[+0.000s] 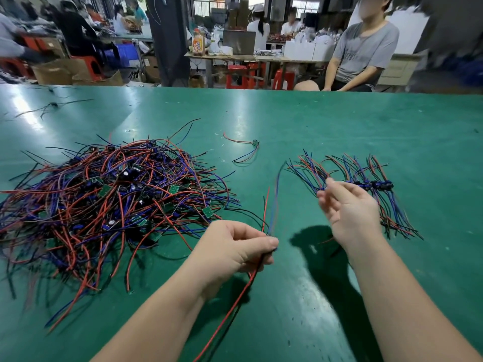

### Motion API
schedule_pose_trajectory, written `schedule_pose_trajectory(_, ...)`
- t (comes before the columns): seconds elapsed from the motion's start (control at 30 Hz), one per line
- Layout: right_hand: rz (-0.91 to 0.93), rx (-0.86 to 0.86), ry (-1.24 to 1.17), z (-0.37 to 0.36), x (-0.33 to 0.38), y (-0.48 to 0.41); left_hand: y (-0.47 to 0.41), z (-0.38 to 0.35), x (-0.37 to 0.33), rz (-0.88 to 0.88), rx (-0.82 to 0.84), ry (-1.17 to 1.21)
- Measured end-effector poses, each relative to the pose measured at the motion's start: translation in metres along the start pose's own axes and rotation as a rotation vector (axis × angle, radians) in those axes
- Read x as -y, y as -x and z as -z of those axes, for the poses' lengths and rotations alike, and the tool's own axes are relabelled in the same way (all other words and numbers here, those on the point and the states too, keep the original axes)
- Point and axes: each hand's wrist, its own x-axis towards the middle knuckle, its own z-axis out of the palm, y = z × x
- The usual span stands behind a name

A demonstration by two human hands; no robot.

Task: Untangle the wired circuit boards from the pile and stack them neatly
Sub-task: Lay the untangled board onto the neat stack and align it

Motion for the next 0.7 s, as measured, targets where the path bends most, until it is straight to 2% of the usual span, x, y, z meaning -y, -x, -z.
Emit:
schedule_pose_trajectory(0.03,0.011,0.07,0.123,-0.003,-0.004,0.007,-0.002,0.0,0.001,-0.031,-0.057,0.034)
schedule_pose_trajectory(0.17,0.099,0.592,0.568,-0.022,-0.025,0.038,-0.01,0.0,0.006,-0.174,-0.253,0.125)
schedule_pose_trajectory(0.23,0.264,0.669,0.734,-0.026,-0.03,0.047,-0.011,0.001,0.009,-0.23,-0.279,0.12)
schedule_pose_trajectory(0.33,0.415,0.618,0.828,-0.028,-0.029,0.05,-0.014,0.003,0.01,-0.323,-0.285,0.037)
schedule_pose_trajectory(0.43,0.406,0.585,0.85,-0.029,-0.022,0.047,-0.015,0.0,0.008,-0.359,-0.239,-0.043)
schedule_pose_trajectory(0.5,0.419,0.504,0.909,-0.028,-0.011,0.034,-0.014,-0.002,0.011,-0.414,-0.202,-0.156)
schedule_pose_trajectory(0.6,0.498,0.229,1.021,-0.021,0.015,-0.001,-0.015,0.002,0.019,-0.589,-0.235,-0.687)
schedule_pose_trajectory(0.7,0.593,-0.034,1.217,-0.007,0.038,-0.041,-0.019,0.007,0.027,-0.583,-0.153,-1.043)
